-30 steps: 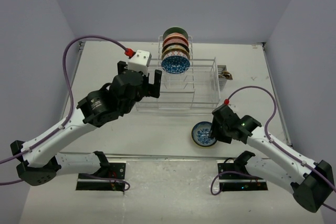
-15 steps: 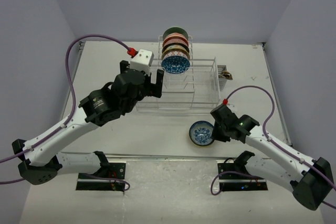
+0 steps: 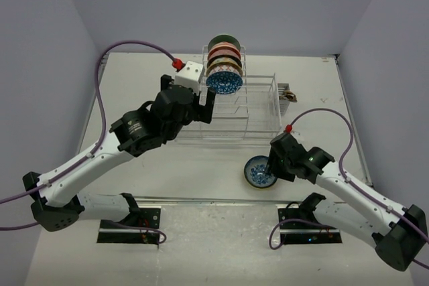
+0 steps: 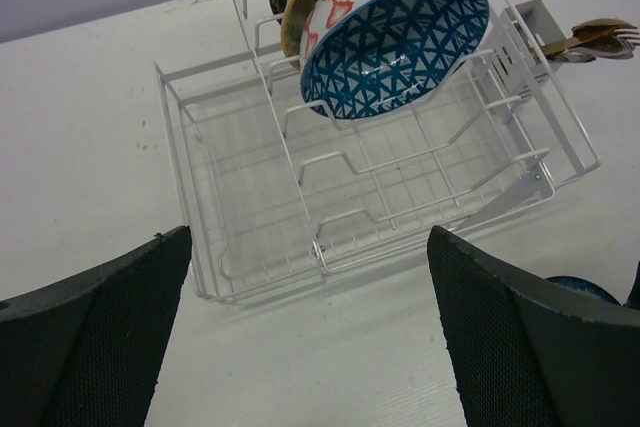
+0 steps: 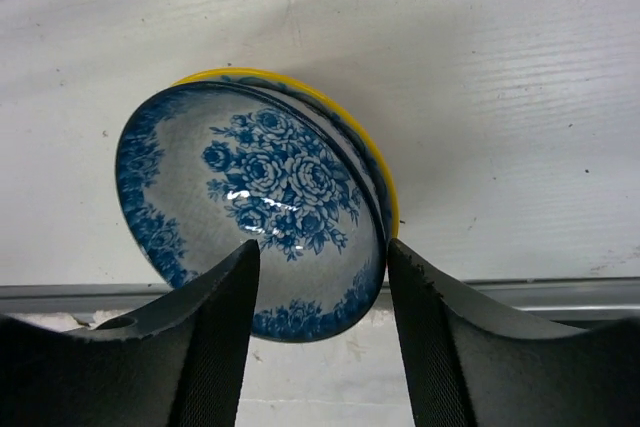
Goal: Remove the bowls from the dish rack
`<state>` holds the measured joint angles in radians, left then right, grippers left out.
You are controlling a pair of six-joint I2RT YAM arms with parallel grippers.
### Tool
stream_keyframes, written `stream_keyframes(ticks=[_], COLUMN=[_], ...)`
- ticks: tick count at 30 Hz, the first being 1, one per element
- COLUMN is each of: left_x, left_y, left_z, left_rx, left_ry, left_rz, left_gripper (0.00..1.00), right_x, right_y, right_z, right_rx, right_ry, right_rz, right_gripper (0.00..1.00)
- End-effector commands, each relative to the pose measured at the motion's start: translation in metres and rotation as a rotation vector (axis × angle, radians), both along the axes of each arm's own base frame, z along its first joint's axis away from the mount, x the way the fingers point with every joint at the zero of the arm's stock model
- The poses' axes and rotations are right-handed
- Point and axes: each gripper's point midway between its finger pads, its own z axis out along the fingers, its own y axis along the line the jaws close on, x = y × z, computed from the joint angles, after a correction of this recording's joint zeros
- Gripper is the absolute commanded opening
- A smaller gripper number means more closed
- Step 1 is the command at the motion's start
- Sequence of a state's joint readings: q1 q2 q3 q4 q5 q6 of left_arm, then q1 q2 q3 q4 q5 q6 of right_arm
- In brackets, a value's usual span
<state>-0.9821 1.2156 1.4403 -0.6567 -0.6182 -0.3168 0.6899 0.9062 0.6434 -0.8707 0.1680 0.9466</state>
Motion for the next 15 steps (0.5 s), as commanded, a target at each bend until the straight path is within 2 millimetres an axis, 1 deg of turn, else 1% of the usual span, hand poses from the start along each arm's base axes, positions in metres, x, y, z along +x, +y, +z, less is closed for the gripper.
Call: stream_keyframes(ticks=[1,2,5,8,11,12,14,15], left_x=[0.011,0.012,0.019,0.027,0.04,0.043,0.048,0.055], left_y=[-0.004,-0.004,-0.005,-0.01,-0.025,-0.028,-0.032,-0.035], left_z=[0.024,0.025,0.03,0.034,0.037,0.04,0.042,0.045], left_rx=[-0.002,0.003,0.025,0.059,0.112,0.156,0.204,0.242], left_ry=[-0.058,-0.062,-0.087,-0.123,-0.167,-0.19,-0.223,-0.26], left_rz=[0.019,0.021,0.036,0.037,0.006,-0.019,-0.035,-0.034], left_gripper=[1.0,1.0,1.0,1.0,1.0,1.0,1.0,0.99], right_x=[0.006,0.003,0.003,0.003,0.003,0.003,0.004,0.003], right_y=[-0.007,-0.011,-0.017,-0.02,-0.021,-0.021,-0.021,-0.022], right_z=[0.035,0.037,0.05,0.057,0.065,0.067,0.075,0.077], right_rx=[0.0,-0.014,-0.017,-0.022,-0.017,-0.017,-0.006,-0.003], right_ry=[-0.079,-0.075,-0.103,-0.121,-0.139,-0.147,-0.17,-0.179], right_rz=[-0.021,-0.023,-0.031,-0.033,-0.024,-0.009,0.0,0.007], right_gripper=[0.56,0.57,0.57,0.58,0.58,0.59,0.61,0.63])
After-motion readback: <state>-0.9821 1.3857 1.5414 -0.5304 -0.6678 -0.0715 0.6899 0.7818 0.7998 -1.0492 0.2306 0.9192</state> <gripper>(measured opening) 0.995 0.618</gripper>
